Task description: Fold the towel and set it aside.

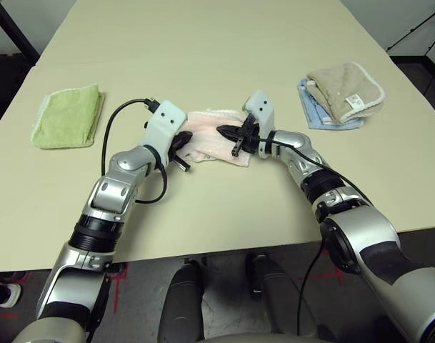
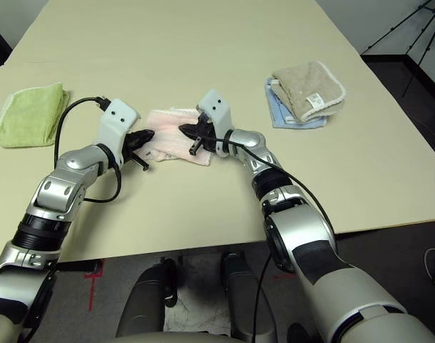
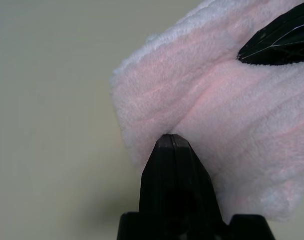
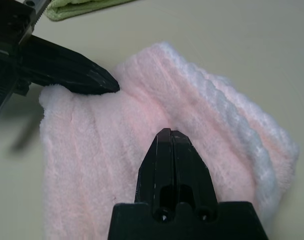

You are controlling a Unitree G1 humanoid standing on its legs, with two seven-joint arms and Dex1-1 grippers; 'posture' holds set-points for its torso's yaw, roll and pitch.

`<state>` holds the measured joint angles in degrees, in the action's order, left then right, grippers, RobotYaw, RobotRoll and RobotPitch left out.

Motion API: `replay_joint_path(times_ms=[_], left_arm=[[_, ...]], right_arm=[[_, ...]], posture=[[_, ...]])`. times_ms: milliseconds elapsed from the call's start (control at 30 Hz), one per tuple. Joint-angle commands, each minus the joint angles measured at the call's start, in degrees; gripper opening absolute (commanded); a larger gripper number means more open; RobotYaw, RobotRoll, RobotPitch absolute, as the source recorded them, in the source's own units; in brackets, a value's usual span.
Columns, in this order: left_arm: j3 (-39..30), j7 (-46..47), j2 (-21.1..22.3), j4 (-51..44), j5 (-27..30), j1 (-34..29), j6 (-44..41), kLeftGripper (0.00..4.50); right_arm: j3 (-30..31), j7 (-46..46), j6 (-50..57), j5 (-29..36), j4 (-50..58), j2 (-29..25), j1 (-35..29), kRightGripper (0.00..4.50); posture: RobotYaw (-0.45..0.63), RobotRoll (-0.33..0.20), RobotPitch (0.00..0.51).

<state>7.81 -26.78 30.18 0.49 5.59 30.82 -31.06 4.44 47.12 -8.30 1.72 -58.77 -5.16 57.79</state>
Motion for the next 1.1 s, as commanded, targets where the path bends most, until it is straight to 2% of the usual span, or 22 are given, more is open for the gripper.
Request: replay_joint_path(times_ms=[33, 233, 533, 733, 833, 933, 1067, 1100], left_arm=[[0.27, -0.83, -0.36, -1.32, -0.59, -1.67, -1.86, 0.0], [-0.2, -0.66, -0.98, -4.79, 0.11, -2.59, -4.85, 0.0], [0.55, 2.07, -5.63, -14.06, 0.44, -5.38, -13.05, 0.0], [0.67, 1.98, -5.77, -14.87, 0.24, -5.43, -14.13, 0.0], [0.18, 1.62, -5.13, -15.61, 0.42, -5.02, -14.79, 0.0], [-0.72, 1.18, -3.93, -17.04, 0.65, -4.48, -15.62, 0.0], [-3.51, 0.03, -1.47, -17.61, 1.52, -1.49, -15.63, 0.0], [-3.83, 0.06, -1.29, -17.27, 1.57, -0.75, -15.51, 0.18]], right_arm=[[0.34, -0.19, 0.15, -0.89, -1.92, -0.4, -0.87, 0.03], [-0.1, -1.06, -0.22, -1.23, -2.98, -0.52, 0.13, 0.03], [-0.21, -0.93, -1.36, -1.79, -5.41, -1.25, 1.28, 0.03], [-0.42, -0.31, -2.06, -1.54, -6.05, -1.02, 1.78, 0.03], [-1.58, 2.82, -1.19, 0.49, -3.2, -1.75, 1.51, 0.03], [-2.68, 5.26, -0.15, 2.43, 0.52, -3.08, 1.06, 0.7], [-4.34, 7.06, 2.0, 4.55, 5.5, -6.63, 1.61, 2.2], [-4.38, 7.01, 2.3, 4.71, 5.92, -6.9, 1.73, 2.54]], posture=[[-0.02, 0.0, 0.199], [-0.02, 0.0, 0.199], [0.0, 0.0, 0.198], [0.0, 0.0, 0.198], [0.0, 0.0, 0.198], [0.0, 0.0, 0.199], [-0.01, 0.0, 0.195], [-0.01, 0.0, 0.195]])
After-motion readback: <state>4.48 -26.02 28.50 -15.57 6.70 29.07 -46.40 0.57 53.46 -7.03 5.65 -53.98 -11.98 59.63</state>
